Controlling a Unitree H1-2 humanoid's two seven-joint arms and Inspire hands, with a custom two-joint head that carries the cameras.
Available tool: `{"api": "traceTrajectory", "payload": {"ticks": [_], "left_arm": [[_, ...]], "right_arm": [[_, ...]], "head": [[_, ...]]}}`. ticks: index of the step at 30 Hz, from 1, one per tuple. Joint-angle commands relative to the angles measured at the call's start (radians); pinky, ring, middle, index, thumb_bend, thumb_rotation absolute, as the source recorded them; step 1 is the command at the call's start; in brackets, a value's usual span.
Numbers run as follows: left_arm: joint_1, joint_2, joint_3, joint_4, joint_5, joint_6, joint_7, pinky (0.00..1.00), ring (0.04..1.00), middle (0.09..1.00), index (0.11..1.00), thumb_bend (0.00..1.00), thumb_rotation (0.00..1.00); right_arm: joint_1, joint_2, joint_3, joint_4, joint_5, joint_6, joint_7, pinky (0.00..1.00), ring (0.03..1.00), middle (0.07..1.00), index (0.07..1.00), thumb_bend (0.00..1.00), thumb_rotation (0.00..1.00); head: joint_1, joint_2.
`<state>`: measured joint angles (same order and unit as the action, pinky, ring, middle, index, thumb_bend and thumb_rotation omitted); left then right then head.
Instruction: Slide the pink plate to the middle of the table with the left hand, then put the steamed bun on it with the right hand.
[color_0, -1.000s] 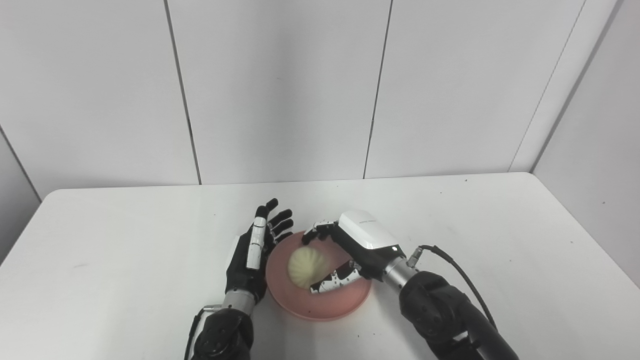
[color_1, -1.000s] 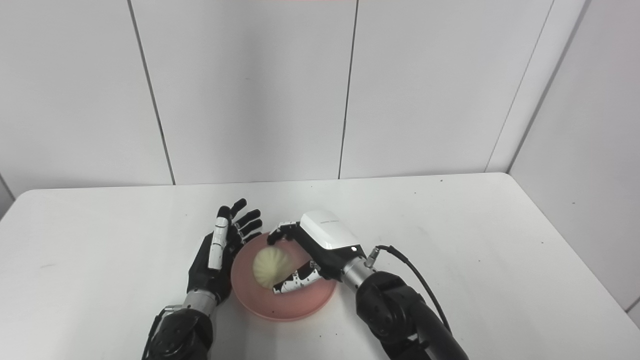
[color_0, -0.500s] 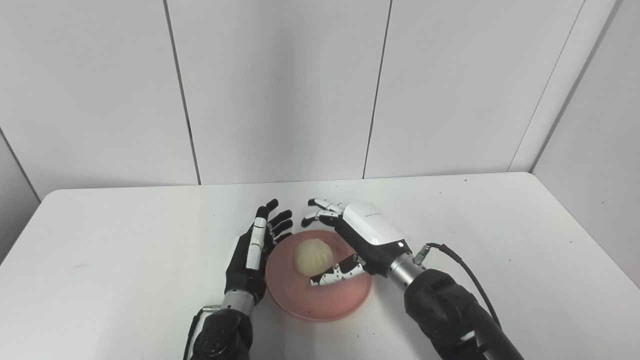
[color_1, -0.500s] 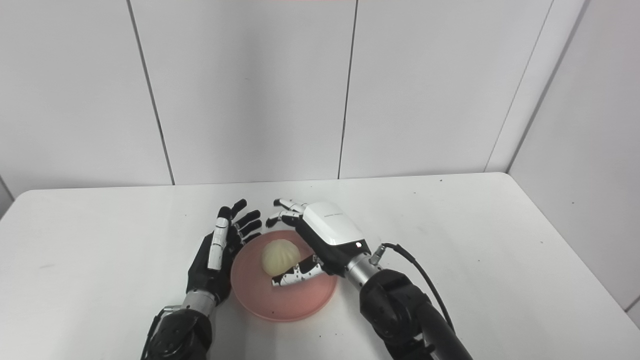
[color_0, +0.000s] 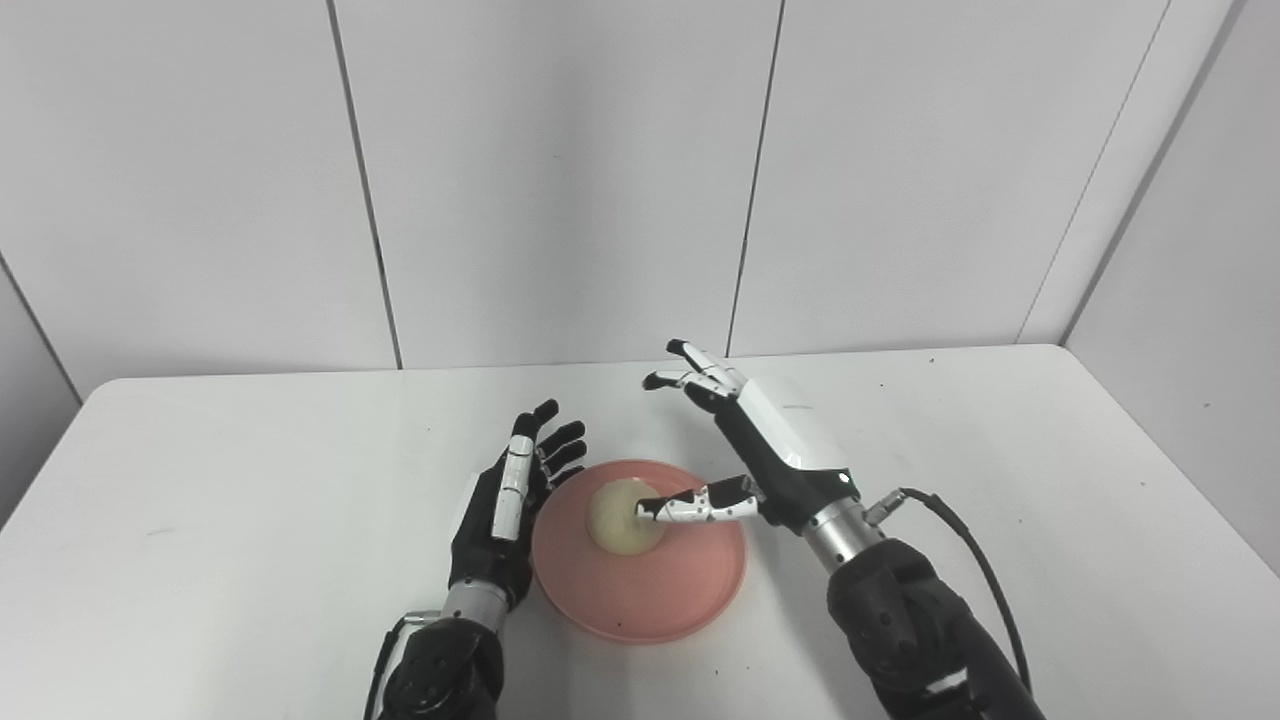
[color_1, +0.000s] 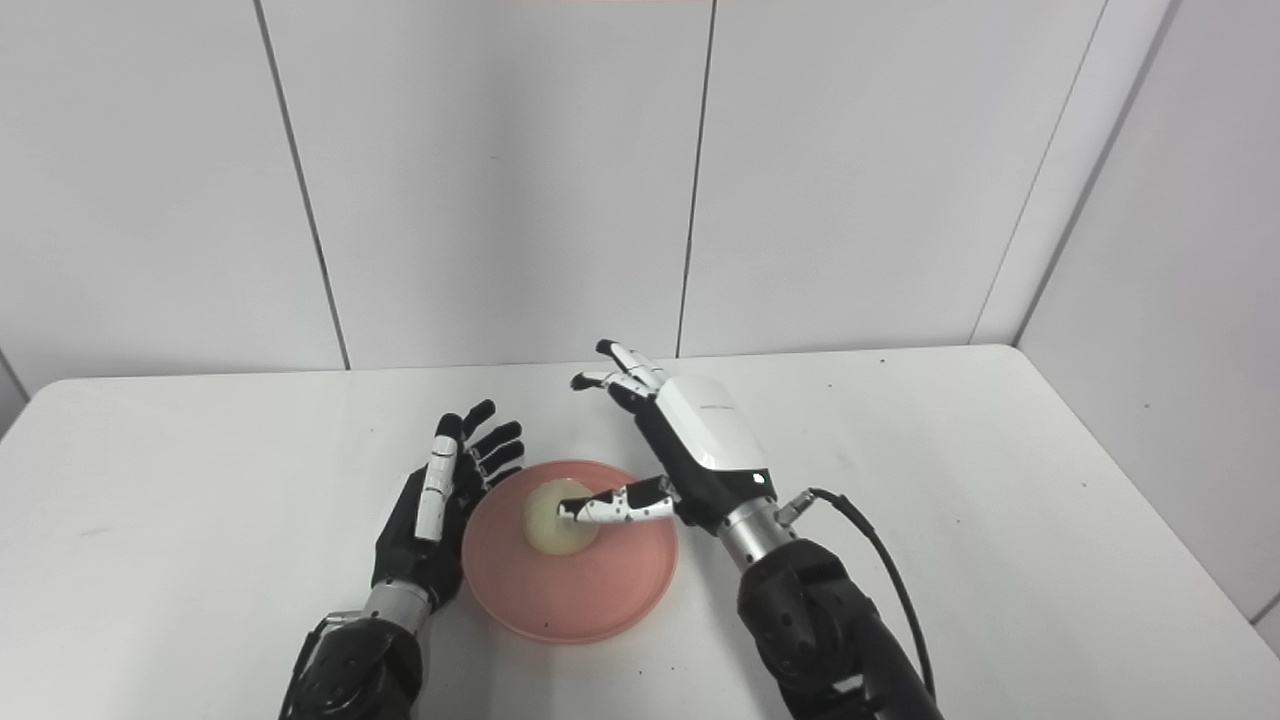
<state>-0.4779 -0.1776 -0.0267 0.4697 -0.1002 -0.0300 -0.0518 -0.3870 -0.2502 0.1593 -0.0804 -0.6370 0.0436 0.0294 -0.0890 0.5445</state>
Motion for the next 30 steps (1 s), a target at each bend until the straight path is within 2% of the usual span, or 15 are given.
{"api": "traceTrajectory", "payload": {"ticks": [1, 4, 5, 8, 9, 13, 16, 20, 25, 30], "left_arm": [[0.011, 0.003, 0.000, -0.008, 0.024, -0.028, 0.023, 0.80, 0.847, 0.834, 0.877, 0.71, 0.94], [0.018, 0.003, -0.010, -0.012, 0.075, -0.088, 0.063, 0.81, 0.855, 0.844, 0.874, 0.69, 0.95], [0.020, 0.004, -0.012, -0.013, 0.086, -0.106, 0.072, 0.84, 0.869, 0.856, 0.878, 0.69, 0.96], [0.025, 0.004, -0.017, -0.015, 0.112, -0.139, 0.090, 0.90, 0.902, 0.887, 0.891, 0.69, 0.97], [0.029, 0.004, -0.018, -0.017, 0.118, -0.148, 0.094, 0.94, 0.929, 0.915, 0.909, 0.69, 0.98], [0.041, 0.000, -0.020, -0.024, 0.142, -0.182, 0.118, 0.96, 0.962, 0.961, 0.935, 0.67, 0.97], [0.046, -0.003, -0.021, -0.028, 0.172, -0.186, 0.151, 1.00, 0.996, 0.991, 0.952, 0.64, 0.97], [0.048, -0.008, -0.022, -0.030, 0.198, -0.180, 0.184, 1.00, 1.000, 1.000, 0.983, 0.63, 0.97], [0.048, -0.008, -0.025, -0.036, 0.206, -0.165, 0.194, 1.00, 1.000, 1.000, 0.994, 0.63, 0.96], [0.048, -0.006, -0.023, -0.036, 0.198, -0.164, 0.184, 1.00, 1.000, 1.000, 0.999, 0.63, 0.96]], "right_arm": [[-0.008, 0.024, -0.033, 0.007, 0.040, -0.036, -0.061, 0.77, 0.887, 0.900, 0.775, 0.77, 0.46], [0.008, 0.051, -0.067, 0.050, 0.117, -0.051, -0.080, 0.78, 0.880, 0.896, 0.804, 0.72, 0.63], [0.012, 0.058, -0.079, 0.064, 0.151, -0.058, -0.080, 0.79, 0.877, 0.897, 0.819, 0.71, 0.72], [0.021, 0.087, -0.113, 0.081, 0.243, -0.047, -0.070, 0.82, 0.883, 0.900, 0.847, 0.72, 0.89], [0.024, 0.105, -0.134, 0.092, 0.292, -0.040, -0.067, 0.80, 0.870, 0.890, 0.863, 0.72, 0.95], [0.030, 0.168, -0.208, 0.117, 0.485, -0.002, -0.044, 0.81, 0.870, 0.888, 0.879, 0.73, 1.00], [0.032, 0.196, -0.237, 0.121, 0.554, 0.038, -0.044, 0.82, 0.863, 0.873, 0.861, 0.76, 1.00], [0.037, 0.208, -0.240, 0.122, 0.570, 0.058, -0.058, 0.83, 0.885, 0.887, 0.888, 0.76, 1.00], [0.049, 0.205, -0.220, 0.123, 0.555, 0.064, -0.061, 0.87, 0.897, 0.897, 0.886, 0.75, 1.00], [0.057, 0.198, -0.207, 0.135, 0.550, 0.034, -0.056, 0.92, 0.906, 0.896, 0.885, 0.75, 1.00]], "head": [[-0.001, 0.000], [0.000, 0.002], [-0.001, 0.002], [-0.003, 0.003], [-0.004, 0.003], [-0.005, 0.003], [-0.006, 0.005], [-0.007, 0.006], [-0.007, 0.007], [-0.008, 0.008]]}}
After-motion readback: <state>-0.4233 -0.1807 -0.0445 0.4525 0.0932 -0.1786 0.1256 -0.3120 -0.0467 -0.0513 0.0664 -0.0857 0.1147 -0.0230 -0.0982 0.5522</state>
